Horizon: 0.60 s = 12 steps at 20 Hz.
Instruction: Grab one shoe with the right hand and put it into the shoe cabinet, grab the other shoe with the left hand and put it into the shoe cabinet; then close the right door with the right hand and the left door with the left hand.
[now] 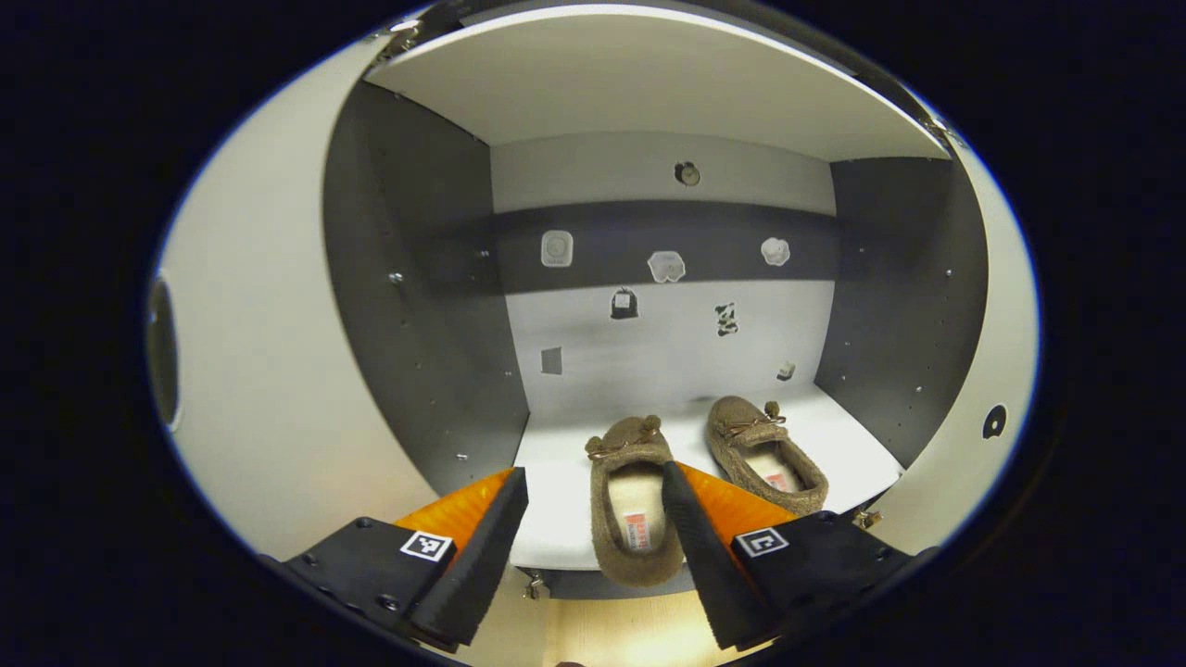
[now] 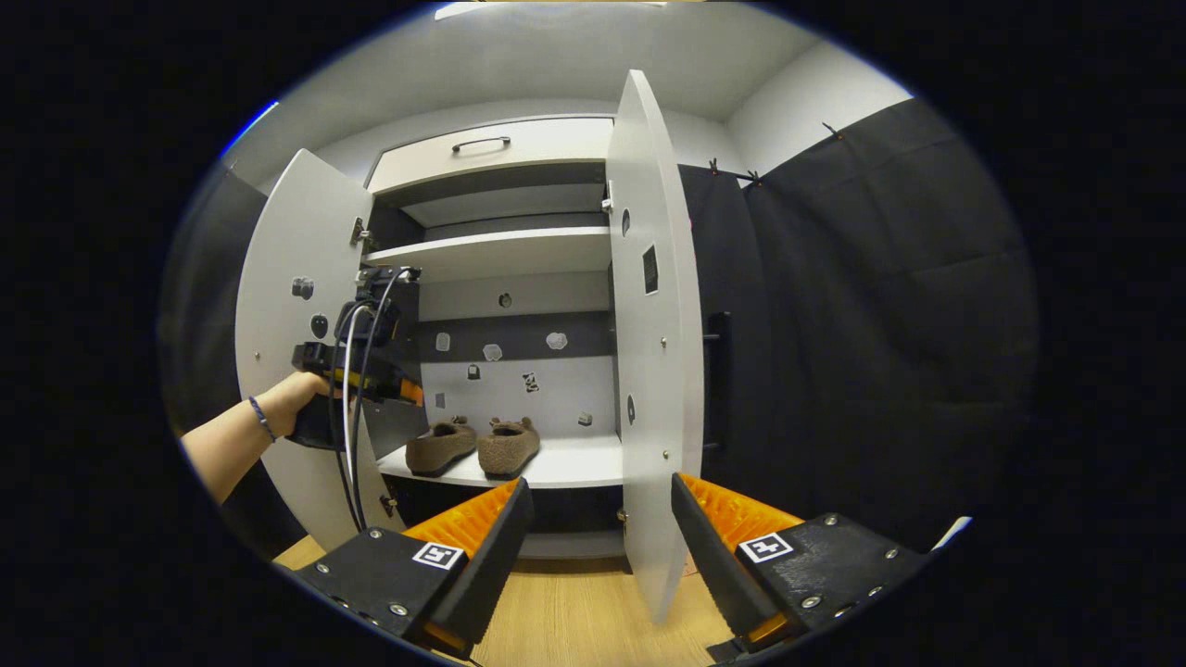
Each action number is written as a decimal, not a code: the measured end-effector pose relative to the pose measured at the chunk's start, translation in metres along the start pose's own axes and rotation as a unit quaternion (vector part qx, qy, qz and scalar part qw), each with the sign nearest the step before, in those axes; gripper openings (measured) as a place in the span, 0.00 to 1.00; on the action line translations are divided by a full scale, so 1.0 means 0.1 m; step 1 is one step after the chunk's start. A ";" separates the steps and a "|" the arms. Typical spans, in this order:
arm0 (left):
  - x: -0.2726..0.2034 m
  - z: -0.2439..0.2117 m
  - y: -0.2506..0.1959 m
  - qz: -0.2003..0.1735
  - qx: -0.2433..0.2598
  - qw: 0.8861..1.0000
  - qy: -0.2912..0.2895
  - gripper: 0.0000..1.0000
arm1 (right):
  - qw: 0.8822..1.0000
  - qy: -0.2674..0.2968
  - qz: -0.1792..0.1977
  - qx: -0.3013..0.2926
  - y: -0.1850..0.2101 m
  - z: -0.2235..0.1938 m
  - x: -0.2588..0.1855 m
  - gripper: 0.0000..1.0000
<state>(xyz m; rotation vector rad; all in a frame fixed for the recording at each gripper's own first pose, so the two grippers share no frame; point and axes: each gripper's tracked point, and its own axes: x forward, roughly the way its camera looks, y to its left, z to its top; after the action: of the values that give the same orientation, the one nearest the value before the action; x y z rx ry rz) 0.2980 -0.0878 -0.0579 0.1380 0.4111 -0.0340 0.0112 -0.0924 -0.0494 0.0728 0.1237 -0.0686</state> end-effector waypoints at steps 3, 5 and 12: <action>-0.38 0.14 -0.01 0.004 0.001 0.999 -0.044 0.96 | 1.000 -0.002 -0.014 0.002 -0.23 0.02 -0.07 0.92; -0.67 0.21 -0.05 -0.001 -0.010 0.998 -0.068 0.99 | 1.000 0.001 -0.026 0.002 -0.41 -0.01 -0.09 0.92; -1.63 0.18 -0.09 -0.003 -0.030 0.991 -0.133 0.99 | 0.998 0.019 -0.056 -0.007 -0.98 -0.22 -0.01 0.92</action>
<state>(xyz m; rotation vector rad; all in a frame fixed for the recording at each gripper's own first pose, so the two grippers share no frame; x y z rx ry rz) 0.1551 -0.0989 0.0231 0.0706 0.1464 -0.0451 0.0006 -0.1882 -0.0774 0.0532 0.1663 -0.1780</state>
